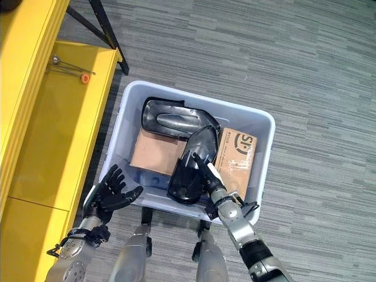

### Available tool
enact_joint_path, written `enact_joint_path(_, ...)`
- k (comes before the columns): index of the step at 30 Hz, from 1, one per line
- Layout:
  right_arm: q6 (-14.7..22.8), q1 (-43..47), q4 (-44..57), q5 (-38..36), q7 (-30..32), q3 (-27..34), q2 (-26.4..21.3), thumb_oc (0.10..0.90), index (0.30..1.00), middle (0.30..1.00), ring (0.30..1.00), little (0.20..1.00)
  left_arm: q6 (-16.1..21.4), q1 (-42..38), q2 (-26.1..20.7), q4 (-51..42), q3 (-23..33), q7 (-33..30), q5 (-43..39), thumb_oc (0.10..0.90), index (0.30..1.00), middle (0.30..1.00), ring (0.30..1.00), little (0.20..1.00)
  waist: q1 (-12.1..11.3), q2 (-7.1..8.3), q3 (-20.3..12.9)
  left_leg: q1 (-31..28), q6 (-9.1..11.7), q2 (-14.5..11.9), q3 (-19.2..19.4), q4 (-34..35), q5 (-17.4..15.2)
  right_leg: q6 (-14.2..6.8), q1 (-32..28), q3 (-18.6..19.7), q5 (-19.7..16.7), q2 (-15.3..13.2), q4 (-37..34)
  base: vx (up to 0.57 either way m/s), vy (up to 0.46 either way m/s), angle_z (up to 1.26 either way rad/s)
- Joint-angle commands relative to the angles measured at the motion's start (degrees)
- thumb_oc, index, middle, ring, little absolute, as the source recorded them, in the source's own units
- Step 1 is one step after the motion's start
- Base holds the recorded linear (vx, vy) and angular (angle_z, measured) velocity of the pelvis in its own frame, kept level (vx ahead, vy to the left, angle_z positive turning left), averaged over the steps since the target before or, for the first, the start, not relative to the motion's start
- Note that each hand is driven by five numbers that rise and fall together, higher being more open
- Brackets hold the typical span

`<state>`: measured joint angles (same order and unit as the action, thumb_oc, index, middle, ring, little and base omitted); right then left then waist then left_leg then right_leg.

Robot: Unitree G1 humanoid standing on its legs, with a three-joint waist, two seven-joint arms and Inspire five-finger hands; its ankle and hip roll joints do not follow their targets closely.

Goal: Move parts from the plastic box to the shelf.

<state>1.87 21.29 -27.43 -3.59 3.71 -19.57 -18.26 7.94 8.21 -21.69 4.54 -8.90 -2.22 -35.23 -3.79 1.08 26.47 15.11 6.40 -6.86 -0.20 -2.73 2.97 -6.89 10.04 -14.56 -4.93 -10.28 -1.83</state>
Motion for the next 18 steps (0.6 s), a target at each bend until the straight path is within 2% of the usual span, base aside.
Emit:
enact_joint_path(1,3.48,7.34,-0.12,-2.41,3.71,0.27,1.03,0.900,1.000,1.000,1.000,1.000,4.28,1.54,-3.41,-6.25,0.88,-0.18,0.75,0.900,1.000,1.000,1.000,1.000,-1.28,2.44,-1.06,3.29,-1.09,-1.76,1.39,-5.55,-2.70,-4.34,1.28,2.69,-1.03,-7.60,3.44,0.00,0.000,0.00)
enact_joint_path(11,3.08,22.34,-10.88,-2.93,9.16,2.18,-2.32,0.900,1.000,1.000,1.000,1.000,5.30,1.02,-4.57,-7.61,-0.30,-1.04,-0.68,0.900,1.000,1.000,1.000,1.000,-3.17,0.88,1.91,7.14,-1.26,-1.51,0.88,-8.72,-3.25,-3.85,4.53,3.04,-0.26,-7.64,6.58,-0.04,-0.001,-0.01)
enact_joint_path(14,3.13,26.42,-12.74,-3.35,10.02,2.38,-3.43,0.900,1.000,1.000,1.000,1.000,5.62,0.54,-5.03,-7.71,-0.49,-1.57,-0.75,0.900,1.000,1.000,1.000,1.000,-3.28,0.64,3.31,9.43,-1.31,-1.62,0.76,-11.67,-4.44,-3.55,6.86,3.79,0.64,-7.32,9.41,-0.07,0.003,-0.05)
enact_joint_path(16,3.01,30.89,-15.78,-3.86,10.69,1.92,-5.11,0.900,1.000,1.000,1.000,1.000,5.97,0.82,-5.50,-8.06,-0.64,-2.15,-0.97,0.900,1.000,1.000,1.000,1.000,-3.38,0.30,3.32,13.39,-1.42,-1.59,0.56,-14.46,-4.91,-3.40,11.34,4.04,1.10,-7.19,12.61,-0.10,0.012,-0.06)
enact_joint_path(18,2.97,33.21,-17.76,-4.02,11.08,1.47,-5.51,0.900,1.000,1.000,1.000,1.000,6.01,0.88,-5.39,-7.98,-0.81,-2.35,-1.30,0.900,1.000,1.000,1.000,1.000,-3.52,0.01,3.32,15.08,-1.35,-1.78,0.59,-15.72,-5.44,-3.29,13.19,4.20,1.66,-7.00,13.92,-0.03,0.003,-0.02)
